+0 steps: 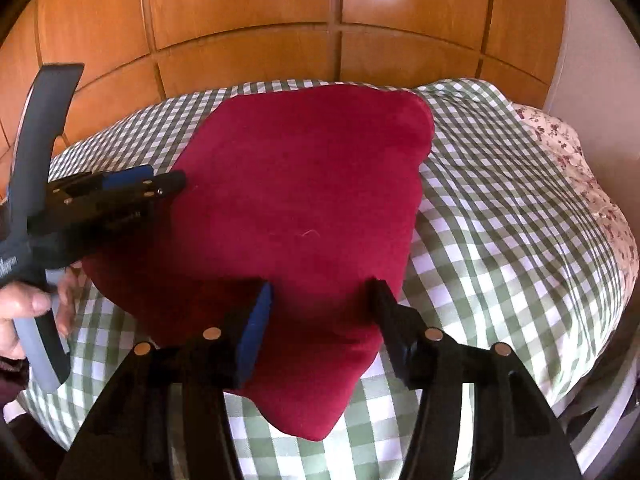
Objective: Fold small clothes
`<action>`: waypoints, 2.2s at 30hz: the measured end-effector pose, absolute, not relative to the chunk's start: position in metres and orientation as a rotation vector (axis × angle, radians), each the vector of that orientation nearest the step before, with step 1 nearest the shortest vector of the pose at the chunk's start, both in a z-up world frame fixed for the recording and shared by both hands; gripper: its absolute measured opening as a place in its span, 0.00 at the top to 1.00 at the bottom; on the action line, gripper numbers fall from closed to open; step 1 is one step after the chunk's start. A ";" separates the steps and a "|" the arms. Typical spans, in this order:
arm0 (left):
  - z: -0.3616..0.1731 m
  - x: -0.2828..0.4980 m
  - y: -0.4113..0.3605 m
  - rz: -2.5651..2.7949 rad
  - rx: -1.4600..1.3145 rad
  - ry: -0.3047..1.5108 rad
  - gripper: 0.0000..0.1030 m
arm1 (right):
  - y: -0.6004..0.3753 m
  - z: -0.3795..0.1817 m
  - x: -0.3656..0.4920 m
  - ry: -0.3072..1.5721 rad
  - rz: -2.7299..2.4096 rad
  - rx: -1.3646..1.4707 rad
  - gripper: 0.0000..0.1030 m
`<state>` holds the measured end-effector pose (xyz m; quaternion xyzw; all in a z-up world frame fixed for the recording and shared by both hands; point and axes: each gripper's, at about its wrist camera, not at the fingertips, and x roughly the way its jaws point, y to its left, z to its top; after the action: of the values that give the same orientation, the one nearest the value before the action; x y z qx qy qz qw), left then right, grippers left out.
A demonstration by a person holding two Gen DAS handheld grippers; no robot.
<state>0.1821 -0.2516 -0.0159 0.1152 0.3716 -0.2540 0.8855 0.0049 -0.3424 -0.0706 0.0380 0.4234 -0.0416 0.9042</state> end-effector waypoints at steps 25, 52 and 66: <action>-0.015 0.182 -0.236 -0.518 0.105 0.807 0.47 | -0.357 -0.054 0.088 0.782 -0.110 0.229 0.39; -0.015 0.162 -0.197 -0.374 0.094 0.856 0.41 | -0.327 -0.064 -0.003 0.816 -0.243 0.226 0.31; 0.020 0.081 -0.155 -0.338 0.060 0.723 0.12 | -0.294 -0.033 -0.053 0.663 -0.424 0.175 0.02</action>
<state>0.0806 -0.1548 0.0203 0.0293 0.3519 -0.1646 0.9210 -0.0528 -0.2943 -0.0325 0.0850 0.3226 -0.2063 0.9199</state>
